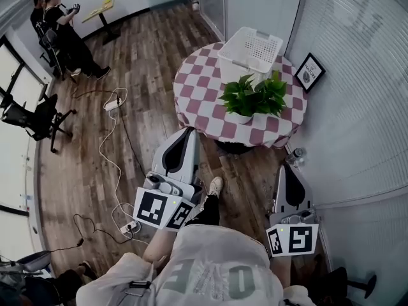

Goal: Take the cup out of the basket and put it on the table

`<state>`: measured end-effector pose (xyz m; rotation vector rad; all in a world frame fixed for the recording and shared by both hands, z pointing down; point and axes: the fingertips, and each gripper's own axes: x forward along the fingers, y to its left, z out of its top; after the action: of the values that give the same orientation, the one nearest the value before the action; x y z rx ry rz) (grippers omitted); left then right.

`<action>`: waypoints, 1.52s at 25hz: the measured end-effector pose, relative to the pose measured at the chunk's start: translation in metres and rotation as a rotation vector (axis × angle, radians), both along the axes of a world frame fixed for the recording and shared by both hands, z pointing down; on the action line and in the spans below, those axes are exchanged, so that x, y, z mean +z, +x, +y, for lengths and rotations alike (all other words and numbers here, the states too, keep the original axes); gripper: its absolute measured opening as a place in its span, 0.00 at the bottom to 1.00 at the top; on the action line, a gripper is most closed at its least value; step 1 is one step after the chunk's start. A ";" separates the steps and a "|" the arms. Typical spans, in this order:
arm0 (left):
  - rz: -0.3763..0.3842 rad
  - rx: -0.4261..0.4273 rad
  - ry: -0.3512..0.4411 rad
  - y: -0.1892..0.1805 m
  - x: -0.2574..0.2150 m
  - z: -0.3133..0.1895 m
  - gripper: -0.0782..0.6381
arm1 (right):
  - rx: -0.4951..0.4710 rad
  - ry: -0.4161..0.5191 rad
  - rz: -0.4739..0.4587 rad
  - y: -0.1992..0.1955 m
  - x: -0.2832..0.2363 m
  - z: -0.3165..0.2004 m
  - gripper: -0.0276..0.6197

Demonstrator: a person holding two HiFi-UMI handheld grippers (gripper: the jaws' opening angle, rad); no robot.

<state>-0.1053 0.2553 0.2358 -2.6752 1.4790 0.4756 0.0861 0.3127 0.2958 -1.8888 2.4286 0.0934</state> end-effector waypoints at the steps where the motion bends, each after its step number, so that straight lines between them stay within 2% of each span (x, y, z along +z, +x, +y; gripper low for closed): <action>1: 0.001 0.004 -0.004 0.001 0.000 -0.012 0.12 | -0.004 -0.003 -0.001 -0.001 0.001 -0.010 0.06; 10: -0.031 0.025 0.011 0.004 -0.017 -0.136 0.12 | -0.006 0.028 -0.004 -0.009 -0.022 -0.134 0.06; 19: 0.014 0.059 0.016 -0.005 -0.026 -0.246 0.12 | 0.037 0.050 -0.013 -0.013 -0.041 -0.232 0.06; 28: 0.062 0.079 -0.025 -0.002 -0.020 -0.306 0.12 | 0.059 0.001 -0.043 -0.002 -0.040 -0.284 0.06; 33: 0.059 0.037 -0.043 -0.001 -0.011 -0.332 0.12 | 0.085 0.006 -0.056 0.017 -0.042 -0.317 0.06; 38: 0.029 -0.009 -0.021 0.007 -0.019 -0.352 0.12 | 0.101 -0.016 -0.107 0.047 -0.041 -0.352 0.06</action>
<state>-0.0984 -0.0969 0.2165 -2.6877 1.5119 0.5032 0.1328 -0.0395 0.2551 -1.9689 2.2717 -0.0221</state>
